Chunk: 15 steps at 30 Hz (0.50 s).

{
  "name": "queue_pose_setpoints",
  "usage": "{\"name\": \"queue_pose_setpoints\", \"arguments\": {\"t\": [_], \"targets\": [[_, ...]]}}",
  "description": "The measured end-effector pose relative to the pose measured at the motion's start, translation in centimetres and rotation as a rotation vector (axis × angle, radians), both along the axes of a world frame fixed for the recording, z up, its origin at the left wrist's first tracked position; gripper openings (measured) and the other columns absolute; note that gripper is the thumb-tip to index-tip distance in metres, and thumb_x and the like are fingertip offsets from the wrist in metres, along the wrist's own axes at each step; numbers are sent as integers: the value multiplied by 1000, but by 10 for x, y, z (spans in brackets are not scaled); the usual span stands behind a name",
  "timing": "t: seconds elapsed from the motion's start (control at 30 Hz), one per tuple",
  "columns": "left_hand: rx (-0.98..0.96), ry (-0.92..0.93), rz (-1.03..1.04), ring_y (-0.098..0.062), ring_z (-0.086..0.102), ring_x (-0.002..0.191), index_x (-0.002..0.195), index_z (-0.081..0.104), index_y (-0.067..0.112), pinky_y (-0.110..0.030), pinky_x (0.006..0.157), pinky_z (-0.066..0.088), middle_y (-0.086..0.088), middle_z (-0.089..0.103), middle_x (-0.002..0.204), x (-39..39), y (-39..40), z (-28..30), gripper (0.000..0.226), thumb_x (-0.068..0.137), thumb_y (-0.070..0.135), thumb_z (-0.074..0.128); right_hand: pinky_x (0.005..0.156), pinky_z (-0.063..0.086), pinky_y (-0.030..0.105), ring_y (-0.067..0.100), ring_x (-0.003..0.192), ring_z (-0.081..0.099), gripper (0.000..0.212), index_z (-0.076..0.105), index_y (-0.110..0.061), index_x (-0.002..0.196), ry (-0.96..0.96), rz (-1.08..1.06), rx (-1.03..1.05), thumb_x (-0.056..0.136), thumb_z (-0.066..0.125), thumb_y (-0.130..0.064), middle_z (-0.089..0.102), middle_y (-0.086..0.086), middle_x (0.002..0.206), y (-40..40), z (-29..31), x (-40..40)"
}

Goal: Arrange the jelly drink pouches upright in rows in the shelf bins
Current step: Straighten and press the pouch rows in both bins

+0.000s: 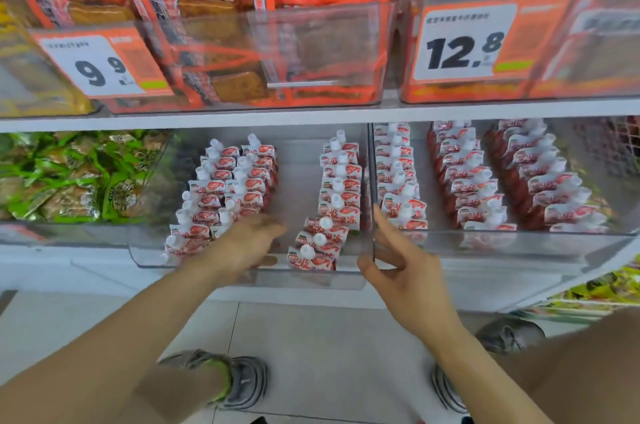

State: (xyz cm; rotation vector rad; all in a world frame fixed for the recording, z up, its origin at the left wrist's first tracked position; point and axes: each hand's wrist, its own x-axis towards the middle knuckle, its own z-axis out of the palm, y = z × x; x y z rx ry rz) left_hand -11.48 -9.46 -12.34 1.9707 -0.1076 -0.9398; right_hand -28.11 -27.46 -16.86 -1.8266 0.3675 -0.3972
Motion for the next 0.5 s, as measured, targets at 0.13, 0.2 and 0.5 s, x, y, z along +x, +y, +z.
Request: {"name": "queue_pose_setpoints", "arguments": {"t": [0.13,0.2,0.5], "targets": [[-31,69,-130,-27,70,97,103,68,-6,-37,89,56,-16,73,102,-5,-15,17,24,95,14,59,70,53,9,-10,106,63,73,42,-45,138,-18,-31,-11,84,74,-6,60,-40,110,2,0,0],[-7,56,-222,-26,69,99,99,71,-4,-38,92,55,-17,73,103,-12,-29,16,25,91,20,66,72,56,14,-3,108,64,72,44,-39,142,-25,-28,12,85,74,-6,66,-27,115,2,0,0],[165,-443,1,-24,61,91,97,62,15,-30,84,45,-7,65,99,39,-48,6,27,98,38,49,76,57,17,-2,111,64,71,43,-34,145,-23,16,40,87,70,-2,67,-25,119,-2,1,-1]]}}
